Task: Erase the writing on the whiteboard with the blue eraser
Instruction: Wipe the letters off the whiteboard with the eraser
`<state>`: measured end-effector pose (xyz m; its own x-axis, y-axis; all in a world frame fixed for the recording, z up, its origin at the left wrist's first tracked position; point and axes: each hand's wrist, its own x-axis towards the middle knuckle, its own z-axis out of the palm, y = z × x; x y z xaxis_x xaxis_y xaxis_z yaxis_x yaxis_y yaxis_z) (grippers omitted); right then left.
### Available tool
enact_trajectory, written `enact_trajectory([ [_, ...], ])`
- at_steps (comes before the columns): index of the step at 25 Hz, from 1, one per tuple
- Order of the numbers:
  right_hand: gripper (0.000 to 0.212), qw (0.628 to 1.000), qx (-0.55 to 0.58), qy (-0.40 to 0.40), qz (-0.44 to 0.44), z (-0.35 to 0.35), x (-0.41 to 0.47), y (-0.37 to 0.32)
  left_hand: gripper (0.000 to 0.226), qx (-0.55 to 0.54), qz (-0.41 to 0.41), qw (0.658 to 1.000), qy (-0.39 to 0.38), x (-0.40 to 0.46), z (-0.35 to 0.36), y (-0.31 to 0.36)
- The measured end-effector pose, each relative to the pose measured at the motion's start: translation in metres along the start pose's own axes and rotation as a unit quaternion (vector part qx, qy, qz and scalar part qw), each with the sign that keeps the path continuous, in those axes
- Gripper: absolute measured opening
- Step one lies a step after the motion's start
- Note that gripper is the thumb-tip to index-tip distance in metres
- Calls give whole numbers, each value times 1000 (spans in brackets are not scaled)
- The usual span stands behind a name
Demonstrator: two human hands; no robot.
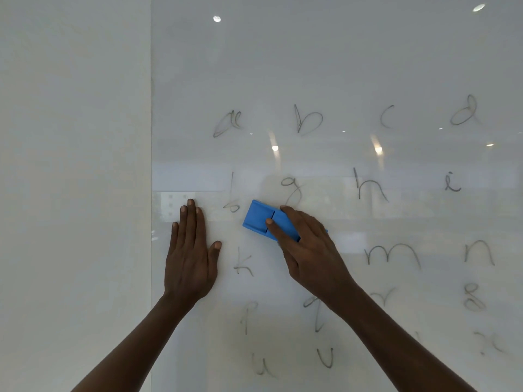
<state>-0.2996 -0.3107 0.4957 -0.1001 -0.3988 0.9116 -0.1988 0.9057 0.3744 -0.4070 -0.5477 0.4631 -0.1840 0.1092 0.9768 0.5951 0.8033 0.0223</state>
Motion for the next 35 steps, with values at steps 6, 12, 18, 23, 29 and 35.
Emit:
enact_trajectory([
  [6,44,1000,1,28,10,-19,70,42,71,7,4,1000,6,0,0,0],
  [12,50,994,0,66,90,-53,121,97,70,12,7,1000,8,-1,1,-1],
  [18,53,963,-9,117,242,-61,116,116,72,6,-6,1000,13,-1,0,1],
  [23,53,948,-24,144,284,-39,144,72,71,7,-6,1000,21,-1,1,2],
  [29,55,976,-12,74,204,-2,192,1,70,7,-6,1000,27,-1,3,2],
  [35,53,999,-9,2,50,34,174,-65,72,-3,-18,1000,25,-2,3,2],
])
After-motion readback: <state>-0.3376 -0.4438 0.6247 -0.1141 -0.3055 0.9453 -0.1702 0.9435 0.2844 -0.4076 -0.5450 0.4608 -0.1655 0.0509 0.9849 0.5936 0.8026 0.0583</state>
